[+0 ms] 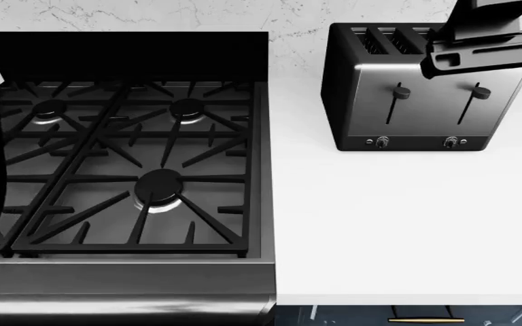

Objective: Open the microwave door

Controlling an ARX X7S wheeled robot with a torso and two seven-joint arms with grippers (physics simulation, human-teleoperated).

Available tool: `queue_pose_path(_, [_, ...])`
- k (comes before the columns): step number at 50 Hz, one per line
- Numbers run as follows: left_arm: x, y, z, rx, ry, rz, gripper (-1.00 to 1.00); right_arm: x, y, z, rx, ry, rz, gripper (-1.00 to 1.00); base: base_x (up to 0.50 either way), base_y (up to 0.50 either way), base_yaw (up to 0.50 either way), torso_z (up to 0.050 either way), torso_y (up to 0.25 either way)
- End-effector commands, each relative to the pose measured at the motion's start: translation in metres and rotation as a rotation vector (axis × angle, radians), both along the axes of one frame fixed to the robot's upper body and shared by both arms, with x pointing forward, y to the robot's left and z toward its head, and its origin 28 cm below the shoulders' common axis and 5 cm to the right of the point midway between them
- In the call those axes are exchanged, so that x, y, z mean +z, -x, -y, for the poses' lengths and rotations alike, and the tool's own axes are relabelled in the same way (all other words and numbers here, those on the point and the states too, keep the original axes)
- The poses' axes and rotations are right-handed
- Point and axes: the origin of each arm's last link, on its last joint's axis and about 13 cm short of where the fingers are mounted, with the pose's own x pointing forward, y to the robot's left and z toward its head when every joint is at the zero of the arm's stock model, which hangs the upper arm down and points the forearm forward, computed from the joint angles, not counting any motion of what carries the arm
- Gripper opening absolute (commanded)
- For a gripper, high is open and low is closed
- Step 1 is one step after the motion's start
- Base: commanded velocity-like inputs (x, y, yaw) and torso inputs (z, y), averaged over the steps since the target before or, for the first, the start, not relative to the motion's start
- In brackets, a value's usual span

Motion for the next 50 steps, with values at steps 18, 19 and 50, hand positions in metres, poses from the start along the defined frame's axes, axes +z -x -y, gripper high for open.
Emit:
queue_pose_path(18, [0.001,-0.022,0.009,0.03,-0.035,-0.033,1.0,-0.002,-0.002,0.003,-0.009,-0.005,0.002,1.0,0.0,0.0,0.0,0.0,0.0])
queue_pose_path(19, [0.0,-0.023,0.009,0.031,-0.036,-0.035,1.0,-0.002,-0.002,0.003,-0.009,-0.005,0.002,1.0,0.0,0.0,0.0,0.0,0.0])
queue_pose_path(50, [-0.001,-0.033,0.004,0.051,-0.028,-0.065,1.0,-0.002,0.0,0.004,-0.015,-0.003,0.002,1.0,0.0,0.0,0.0,0.0,0.0])
